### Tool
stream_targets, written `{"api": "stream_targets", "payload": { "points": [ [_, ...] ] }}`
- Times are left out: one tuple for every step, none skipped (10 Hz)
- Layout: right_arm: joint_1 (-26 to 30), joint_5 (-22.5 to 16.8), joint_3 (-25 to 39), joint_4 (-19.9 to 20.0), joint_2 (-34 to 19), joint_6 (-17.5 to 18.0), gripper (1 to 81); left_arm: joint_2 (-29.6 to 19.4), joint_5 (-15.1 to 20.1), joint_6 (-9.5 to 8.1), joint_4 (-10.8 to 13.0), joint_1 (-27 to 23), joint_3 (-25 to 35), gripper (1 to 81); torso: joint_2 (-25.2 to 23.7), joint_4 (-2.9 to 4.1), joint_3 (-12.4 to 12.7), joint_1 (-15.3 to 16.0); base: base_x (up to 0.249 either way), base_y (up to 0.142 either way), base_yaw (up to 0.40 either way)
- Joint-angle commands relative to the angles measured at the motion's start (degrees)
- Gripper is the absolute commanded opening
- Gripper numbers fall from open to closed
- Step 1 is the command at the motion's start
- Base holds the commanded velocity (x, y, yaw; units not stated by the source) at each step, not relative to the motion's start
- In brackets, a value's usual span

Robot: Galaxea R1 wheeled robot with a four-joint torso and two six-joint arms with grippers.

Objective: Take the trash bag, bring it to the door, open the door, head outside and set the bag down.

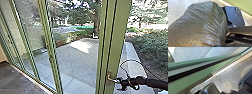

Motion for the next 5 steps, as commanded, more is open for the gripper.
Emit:
{"api": "stream_targets", "payload": {
  "points": [
    [3.7,-2.6,-1.7,0.0,1.6,2.1,81.1,0.1,3.8,0.14,0.3,-2.7,0.1,1.0,0.0,0.0,0.0,0.0,0.0,0.0,0.0],
    [2.2,-2.4,-1.8,-0.1,2.2,2.8,81.1,0.1,3.7,0.14,0.3,-2.7,0.1,1.0,0.0,0.0,0.0,0.0,0.0,0.0,0.0],
    [0.4,-1.7,-2.2,-0.1,3.2,3.1,81.1,0.1,3.8,0.14,0.3,-2.7,0.1,1.0,0.0,0.0,0.0,0.0,0.0,0.0,0.0],
    [-1.6,-1.5,-2.8,-0.2,3.9,3.1,81.1,0.1,3.8,0.23,0.3,-2.7,-0.1,1.0,0.0,0.0,0.0,0.0,0.0,0.0,0.0],
    [-4.2,1.0,-3.2,-1.3,4.2,3.0,81.1,0.2,3.8,0.23,0.3,-2.7,-0.8,1.0,0.0,0.0,0.0,-0.1,0.0,0.0,0.0]
  ]
}}
